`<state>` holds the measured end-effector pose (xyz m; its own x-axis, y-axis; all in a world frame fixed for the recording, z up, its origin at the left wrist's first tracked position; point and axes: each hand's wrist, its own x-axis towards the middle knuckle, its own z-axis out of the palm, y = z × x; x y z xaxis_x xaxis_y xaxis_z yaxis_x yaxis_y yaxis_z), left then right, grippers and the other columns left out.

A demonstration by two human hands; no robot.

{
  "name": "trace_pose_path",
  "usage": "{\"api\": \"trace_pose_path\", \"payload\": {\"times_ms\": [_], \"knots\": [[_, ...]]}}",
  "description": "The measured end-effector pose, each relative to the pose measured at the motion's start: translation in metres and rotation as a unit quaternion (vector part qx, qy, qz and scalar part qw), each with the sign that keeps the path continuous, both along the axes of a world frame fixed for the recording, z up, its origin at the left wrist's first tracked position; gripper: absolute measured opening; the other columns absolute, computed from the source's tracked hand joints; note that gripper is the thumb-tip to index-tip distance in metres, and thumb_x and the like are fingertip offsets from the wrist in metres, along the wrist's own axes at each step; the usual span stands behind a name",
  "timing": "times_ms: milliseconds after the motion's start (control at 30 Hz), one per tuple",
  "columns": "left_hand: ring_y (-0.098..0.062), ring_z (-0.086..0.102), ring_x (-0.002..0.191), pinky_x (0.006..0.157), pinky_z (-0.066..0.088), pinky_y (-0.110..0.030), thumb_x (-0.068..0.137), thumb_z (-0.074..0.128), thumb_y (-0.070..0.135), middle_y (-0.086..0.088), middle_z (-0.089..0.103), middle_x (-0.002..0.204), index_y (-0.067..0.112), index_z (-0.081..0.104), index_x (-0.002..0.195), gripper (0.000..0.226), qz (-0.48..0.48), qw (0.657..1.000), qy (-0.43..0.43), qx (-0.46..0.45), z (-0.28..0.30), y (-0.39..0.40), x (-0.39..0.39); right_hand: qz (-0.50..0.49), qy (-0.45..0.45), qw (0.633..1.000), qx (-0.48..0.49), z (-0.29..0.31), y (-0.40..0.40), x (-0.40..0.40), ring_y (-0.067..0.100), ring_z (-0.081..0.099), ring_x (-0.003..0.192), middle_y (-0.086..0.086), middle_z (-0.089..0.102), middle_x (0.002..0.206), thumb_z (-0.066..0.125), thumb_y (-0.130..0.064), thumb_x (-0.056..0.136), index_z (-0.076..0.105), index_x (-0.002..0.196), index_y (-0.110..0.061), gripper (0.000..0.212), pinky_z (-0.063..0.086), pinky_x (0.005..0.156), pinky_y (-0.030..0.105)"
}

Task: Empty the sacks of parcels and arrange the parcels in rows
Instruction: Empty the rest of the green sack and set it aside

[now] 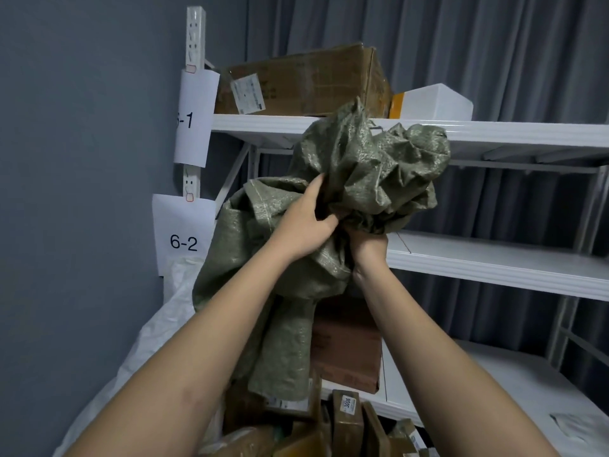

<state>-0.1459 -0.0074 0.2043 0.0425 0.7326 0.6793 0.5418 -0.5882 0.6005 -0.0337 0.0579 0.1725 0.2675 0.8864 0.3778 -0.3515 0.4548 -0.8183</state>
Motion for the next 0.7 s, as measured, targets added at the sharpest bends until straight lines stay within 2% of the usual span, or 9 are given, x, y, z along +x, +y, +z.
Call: {"api": "trace_pose_path", "payload": {"times_ms": [67, 133, 200, 267, 400, 467, 533, 633, 700], "knots": [[-0.021, 0.046, 0.125, 0.100, 0.039, -0.031, 0.094, 0.055, 0.025, -0.001, 0.047, 0.141, 0.025, 0.027, 0.150, 0.063, 0.066, 0.995, 0.043, 0.061, -0.001, -0.008, -0.016, -0.005, 0.017, 1.000, 0.001, 0.001, -0.005, -0.014, 0.027, 0.064, 0.109, 0.013, 0.067, 0.119, 0.074, 0.002, 0.080, 0.065, 0.112, -0.002, 0.034, 0.055, 0.092, 0.035], [-0.020, 0.034, 0.132, 0.110, 0.028, -0.037, 0.093, 0.055, 0.023, 0.000, 0.045, 0.141, 0.023, 0.038, 0.143, 0.053, 0.160, 0.971, 0.103, 0.146, -0.001, -0.014, -0.037, -0.009, 0.036, 0.999, -0.001, 0.001, -0.011, -0.028, 0.021, 0.062, 0.108, 0.010, 0.064, 0.123, 0.071, 0.004, 0.082, 0.061, 0.119, 0.000, 0.039, 0.055, 0.079, 0.019], [-0.020, 0.028, 0.135, 0.112, 0.015, -0.040, 0.090, 0.058, 0.027, 0.002, 0.041, 0.144, 0.027, 0.044, 0.138, 0.050, 0.241, 0.941, 0.146, 0.188, -0.001, -0.018, -0.066, 0.001, 0.063, 0.998, -0.008, -0.001, -0.018, -0.042, 0.021, 0.062, 0.105, 0.011, 0.063, 0.125, 0.067, 0.004, 0.084, 0.059, 0.122, 0.000, 0.039, 0.052, 0.075, 0.020], [-0.022, 0.016, 0.143, 0.115, 0.006, -0.044, 0.089, 0.059, 0.039, 0.001, 0.027, 0.155, 0.032, 0.040, 0.141, 0.056, 0.263, 0.943, 0.144, 0.146, -0.002, -0.021, -0.094, 0.026, 0.101, 0.994, -0.026, -0.005, -0.021, -0.053, 0.021, 0.064, 0.096, 0.012, 0.064, 0.122, 0.066, 0.004, 0.085, 0.060, 0.121, -0.001, 0.036, 0.054, 0.079, 0.028], [-0.026, -0.005, 0.148, 0.116, -0.005, -0.055, 0.085, 0.054, 0.063, 0.002, 0.002, 0.162, 0.041, 0.013, 0.151, 0.081, 0.214, 0.974, 0.079, 0.004, -0.008, -0.024, -0.139, 0.055, 0.134, 0.987, -0.072, -0.017, -0.025, -0.085, 0.029, 0.067, 0.099, 0.015, 0.069, 0.113, 0.072, -0.001, 0.079, 0.066, 0.109, 0.000, 0.031, 0.054, 0.092, 0.044], [-0.027, -0.003, 0.149, 0.114, -0.004, -0.061, 0.082, 0.051, 0.071, 0.002, 0.002, 0.162, 0.043, 0.007, 0.151, 0.086, 0.190, 0.980, 0.050, -0.034, -0.016, -0.022, -0.157, 0.069, 0.144, 0.982, -0.098, -0.022, -0.028, -0.103, 0.030, 0.068, 0.098, 0.018, 0.070, 0.109, 0.074, -0.002, 0.076, 0.066, 0.102, -0.001, 0.027, 0.054, 0.092, 0.047], [-0.026, 0.007, 0.148, 0.114, 0.004, -0.063, 0.080, 0.048, 0.075, 0.002, 0.009, 0.162, 0.044, 0.010, 0.150, 0.086, 0.162, 0.985, 0.024, -0.056, -0.024, -0.021, -0.176, 0.086, 0.145, 0.979, -0.116, -0.030, -0.028, -0.121, 0.031, 0.070, 0.096, 0.019, 0.072, 0.104, 0.077, -0.005, 0.073, 0.068, 0.096, 0.000, 0.025, 0.055, 0.090, 0.049], [-0.022, 0.025, 0.143, 0.114, 0.024, -0.051, 0.082, 0.050, 0.071, 0.002, 0.021, 0.159, 0.038, 0.016, 0.150, 0.083, 0.119, 0.990, -0.014, -0.073, -0.037, -0.024, -0.201, 0.111, 0.139, 0.974, -0.138, -0.045, -0.029, -0.148, 0.031, 0.070, 0.095, 0.019, 0.072, 0.102, 0.074, -0.006, 0.075, 0.069, 0.092, 0.001, 0.018, 0.056, 0.088, 0.050], [-0.022, 0.034, 0.138, 0.110, 0.032, -0.044, 0.086, 0.052, 0.065, 0.001, 0.029, 0.155, 0.036, 0.021, 0.149, 0.077, 0.120, 0.989, -0.024, -0.084, -0.045, -0.027, -0.215, 0.145, 0.130, 0.968, -0.157, -0.057, -0.031, -0.165, 0.034, 0.068, 0.100, 0.021, 0.070, 0.108, 0.071, -0.008, 0.077, 0.070, 0.096, 0.001, 0.021, 0.055, 0.089, 0.051]]}}
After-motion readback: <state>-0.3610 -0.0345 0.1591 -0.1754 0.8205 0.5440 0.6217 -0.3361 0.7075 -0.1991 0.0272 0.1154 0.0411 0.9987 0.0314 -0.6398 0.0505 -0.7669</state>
